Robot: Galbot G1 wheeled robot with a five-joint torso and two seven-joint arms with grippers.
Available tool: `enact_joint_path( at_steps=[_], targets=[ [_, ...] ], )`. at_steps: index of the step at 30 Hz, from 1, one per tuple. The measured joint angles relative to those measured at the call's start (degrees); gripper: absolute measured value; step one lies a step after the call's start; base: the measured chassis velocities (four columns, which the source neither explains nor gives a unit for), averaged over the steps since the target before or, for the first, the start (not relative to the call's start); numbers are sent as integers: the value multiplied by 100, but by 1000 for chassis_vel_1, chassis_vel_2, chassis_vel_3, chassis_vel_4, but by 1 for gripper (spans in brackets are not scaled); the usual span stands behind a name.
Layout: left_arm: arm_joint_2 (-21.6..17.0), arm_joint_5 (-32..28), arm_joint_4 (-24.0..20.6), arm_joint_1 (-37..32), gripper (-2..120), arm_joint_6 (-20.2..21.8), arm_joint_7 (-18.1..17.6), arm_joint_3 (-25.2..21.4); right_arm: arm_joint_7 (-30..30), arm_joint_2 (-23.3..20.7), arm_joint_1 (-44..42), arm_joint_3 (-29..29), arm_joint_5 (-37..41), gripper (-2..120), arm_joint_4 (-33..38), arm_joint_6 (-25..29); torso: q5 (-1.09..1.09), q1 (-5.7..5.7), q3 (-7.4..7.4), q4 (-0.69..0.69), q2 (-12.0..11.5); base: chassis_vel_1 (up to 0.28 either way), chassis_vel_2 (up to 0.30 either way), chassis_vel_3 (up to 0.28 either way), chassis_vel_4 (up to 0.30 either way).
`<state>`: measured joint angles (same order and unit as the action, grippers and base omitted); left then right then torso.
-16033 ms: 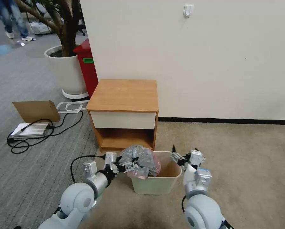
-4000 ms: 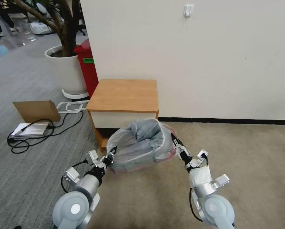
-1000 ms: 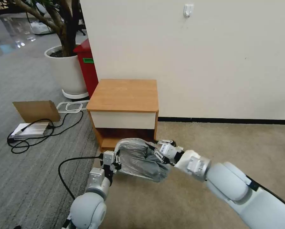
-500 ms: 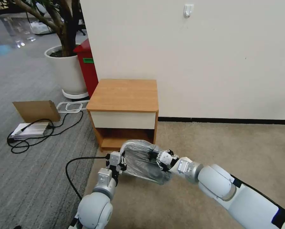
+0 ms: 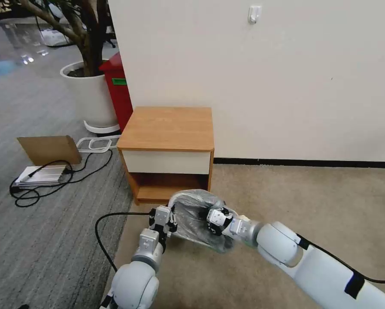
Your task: Pick up the garbage bag from the table and place it over the trash can.
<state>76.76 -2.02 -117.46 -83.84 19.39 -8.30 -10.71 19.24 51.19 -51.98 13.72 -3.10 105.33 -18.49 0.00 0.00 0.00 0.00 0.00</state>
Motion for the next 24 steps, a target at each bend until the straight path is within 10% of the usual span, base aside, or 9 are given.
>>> enact_joint_path(
  at_steps=[24],
  targets=[
    [139,45,-249,-126,5,92,-24,310,-10,467,52,85,-227,0,-771,75,0,0,0,0,0,0,0,0,0]
  ],
)
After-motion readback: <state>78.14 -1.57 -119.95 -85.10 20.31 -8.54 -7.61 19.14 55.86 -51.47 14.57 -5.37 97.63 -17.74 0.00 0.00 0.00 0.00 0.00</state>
